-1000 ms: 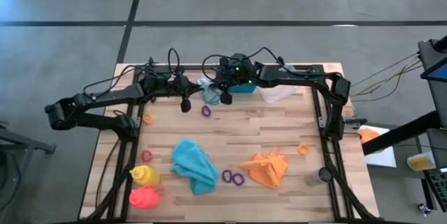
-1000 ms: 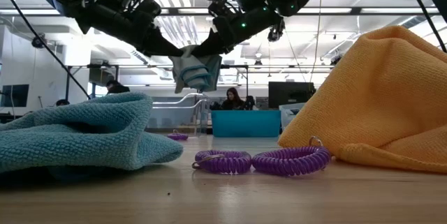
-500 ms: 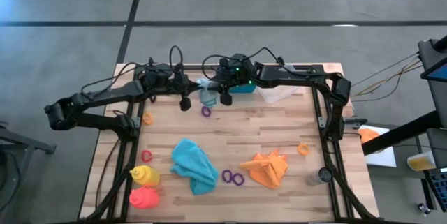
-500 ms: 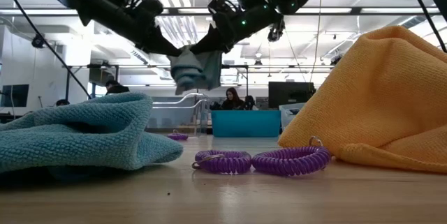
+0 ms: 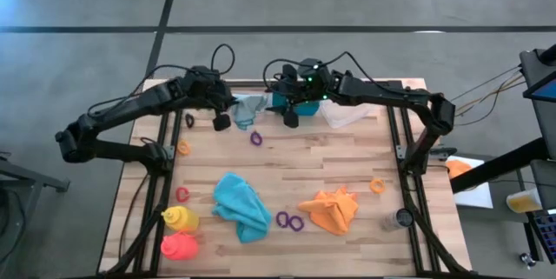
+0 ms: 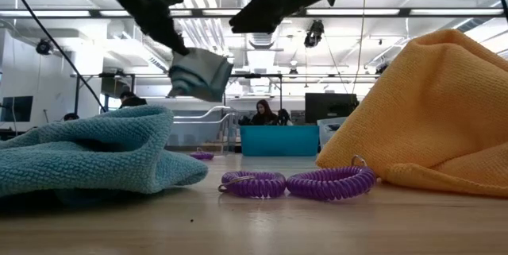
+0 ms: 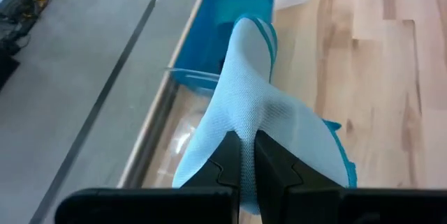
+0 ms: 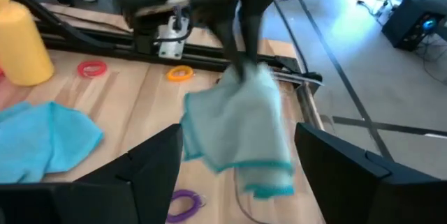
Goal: Pick & Place Sports Items
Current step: Put the folded light blue towel into the transparent bin
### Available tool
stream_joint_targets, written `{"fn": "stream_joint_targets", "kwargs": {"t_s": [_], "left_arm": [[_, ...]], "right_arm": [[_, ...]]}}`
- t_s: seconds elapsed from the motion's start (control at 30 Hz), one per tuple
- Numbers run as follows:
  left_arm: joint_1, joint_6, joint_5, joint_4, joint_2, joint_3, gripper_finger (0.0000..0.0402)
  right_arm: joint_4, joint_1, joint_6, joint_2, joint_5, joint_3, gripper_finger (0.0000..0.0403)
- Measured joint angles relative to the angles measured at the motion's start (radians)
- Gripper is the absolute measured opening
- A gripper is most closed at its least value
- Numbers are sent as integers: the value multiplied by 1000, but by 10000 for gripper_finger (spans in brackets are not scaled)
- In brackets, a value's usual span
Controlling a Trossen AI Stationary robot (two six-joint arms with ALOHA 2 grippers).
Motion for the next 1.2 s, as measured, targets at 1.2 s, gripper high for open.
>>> {"fn": "stream_joint_targets", "kwargs": {"t_s": [1.2], "left_arm": [[357,-33,466,-132,278,128,14]], "right_arm": [[-62,51,-1,11,-5,-8,279]]}}
